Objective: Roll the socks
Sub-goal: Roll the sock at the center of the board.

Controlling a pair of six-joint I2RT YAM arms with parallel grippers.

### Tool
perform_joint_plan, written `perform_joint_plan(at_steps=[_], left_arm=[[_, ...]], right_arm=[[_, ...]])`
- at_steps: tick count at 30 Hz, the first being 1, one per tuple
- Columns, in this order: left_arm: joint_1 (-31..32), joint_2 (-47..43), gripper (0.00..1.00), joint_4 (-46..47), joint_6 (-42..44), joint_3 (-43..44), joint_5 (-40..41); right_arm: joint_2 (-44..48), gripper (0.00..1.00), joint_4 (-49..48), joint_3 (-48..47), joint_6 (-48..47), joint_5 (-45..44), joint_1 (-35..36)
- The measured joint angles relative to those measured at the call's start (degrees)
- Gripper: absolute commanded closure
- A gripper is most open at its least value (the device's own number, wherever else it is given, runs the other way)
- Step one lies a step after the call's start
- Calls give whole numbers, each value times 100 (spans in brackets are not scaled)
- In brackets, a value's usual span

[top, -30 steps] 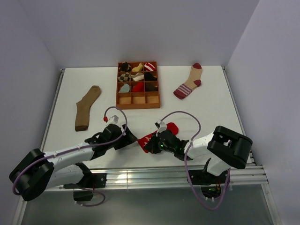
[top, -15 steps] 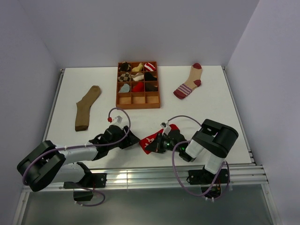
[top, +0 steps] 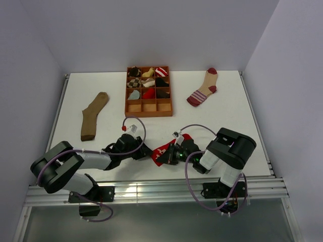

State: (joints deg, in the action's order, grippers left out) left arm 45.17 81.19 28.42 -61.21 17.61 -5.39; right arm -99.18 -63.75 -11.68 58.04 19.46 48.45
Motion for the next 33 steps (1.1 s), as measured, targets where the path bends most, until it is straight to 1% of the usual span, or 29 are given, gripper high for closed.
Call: perform_joint_plan(at_steps=[2, 3, 5, 9, 13, 16, 20, 23, 24, 27, 28, 33], left_arm=[[17, 87, 83, 0, 0, 31, 0], [20, 122, 92, -2, -2, 44, 2], [22, 131, 99, -52, -4, 90, 17], [26, 131, 99, -424, 9, 310, 133], [9, 127, 99, -1272, 111, 793, 570], [-129, 175, 99, -2006, 225, 1239, 837], [-306, 345, 99, -2782, 345, 1825, 1060], [-345, 409, 99, -3246, 350, 2094, 1128], [-345, 422, 99, -3368, 352, 2155, 1128], [-358, 514, 99, -3696, 352, 2341, 1137], [-369, 566, 99, -3788, 352, 2402, 1143], [-402, 846, 99, -4168, 354, 2719, 1141]], right_arm=[[0, 100, 39, -20, -7, 22, -13], [2, 100, 74, -44, -24, 39, -20], [24, 100, 223, -120, -72, 92, -35], [144, 100, 750, -387, -286, 127, -35], [343, 95, 1843, -970, -774, -4, -35], [468, 94, 2758, -1484, -1209, -282, -35], [525, 94, 3471, -1921, -1598, -710, -42], [557, 80, 3637, -1989, -1674, -874, -50], [584, 73, 3659, -1985, -1690, -903, -50], [732, 64, 3794, -1969, -1766, -988, -50], [815, 62, 3904, -1969, -1816, -1049, -48], [1309, 60, 4518, -2002, -2232, -1572, 111]])
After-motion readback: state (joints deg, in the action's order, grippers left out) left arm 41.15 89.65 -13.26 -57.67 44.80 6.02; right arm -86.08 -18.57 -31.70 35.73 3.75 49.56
